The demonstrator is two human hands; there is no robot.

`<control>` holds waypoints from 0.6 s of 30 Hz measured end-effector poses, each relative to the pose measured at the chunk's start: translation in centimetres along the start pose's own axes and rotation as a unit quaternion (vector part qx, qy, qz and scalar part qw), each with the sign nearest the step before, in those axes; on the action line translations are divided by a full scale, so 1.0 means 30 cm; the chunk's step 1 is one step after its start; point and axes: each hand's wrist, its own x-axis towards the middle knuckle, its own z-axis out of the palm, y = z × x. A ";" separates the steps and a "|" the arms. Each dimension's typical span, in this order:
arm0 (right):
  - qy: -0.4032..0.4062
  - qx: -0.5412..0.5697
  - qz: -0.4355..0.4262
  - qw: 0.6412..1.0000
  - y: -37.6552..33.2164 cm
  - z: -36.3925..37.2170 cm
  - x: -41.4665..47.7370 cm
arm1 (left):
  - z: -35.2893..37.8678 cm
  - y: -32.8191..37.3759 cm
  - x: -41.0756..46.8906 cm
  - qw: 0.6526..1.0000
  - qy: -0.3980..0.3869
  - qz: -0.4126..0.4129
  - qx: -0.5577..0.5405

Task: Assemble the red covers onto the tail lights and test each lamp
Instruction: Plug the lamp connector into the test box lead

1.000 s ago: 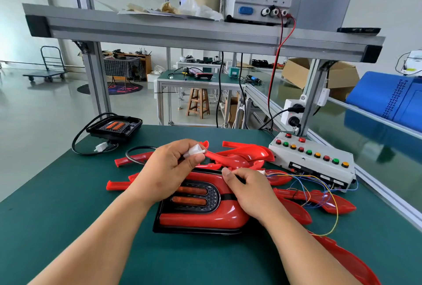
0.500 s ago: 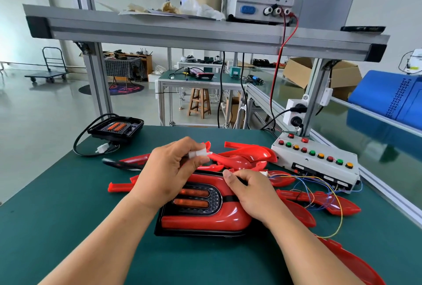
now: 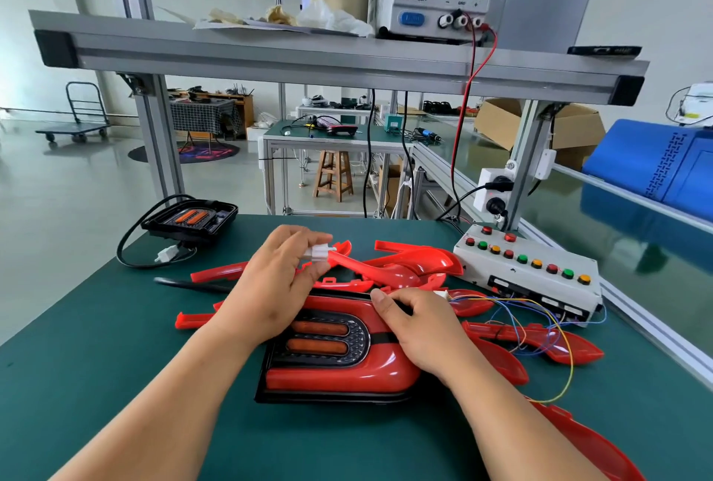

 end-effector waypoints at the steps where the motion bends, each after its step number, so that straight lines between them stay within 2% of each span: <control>1: -0.001 -0.001 0.001 1.000 -0.002 -0.001 -0.002 | -0.002 -0.003 0.002 1.000 0.004 0.001 -0.003; 8: 0.006 -0.046 -0.007 0.999 -0.021 -0.009 -0.009 | 0.010 -0.002 0.009 0.998 0.031 0.017 -0.043; 11: 0.050 -0.142 -0.045 0.988 -0.041 -0.021 -0.012 | 0.020 -0.009 0.014 0.997 0.048 -0.007 -0.063; 14: 0.124 -0.183 -0.072 0.973 -0.054 -0.076 -0.004 | 0.015 -0.028 0.026 0.997 0.026 -0.028 -0.070; 16: 0.158 -0.259 -0.038 0.952 -0.033 -0.135 0.005 | 0.008 -0.042 0.030 0.998 -0.015 -0.033 -0.056; 18: 0.137 -0.351 0.064 0.924 0.002 -0.180 0.012 | 0.001 -0.052 0.029 0.998 -0.040 -0.027 -0.032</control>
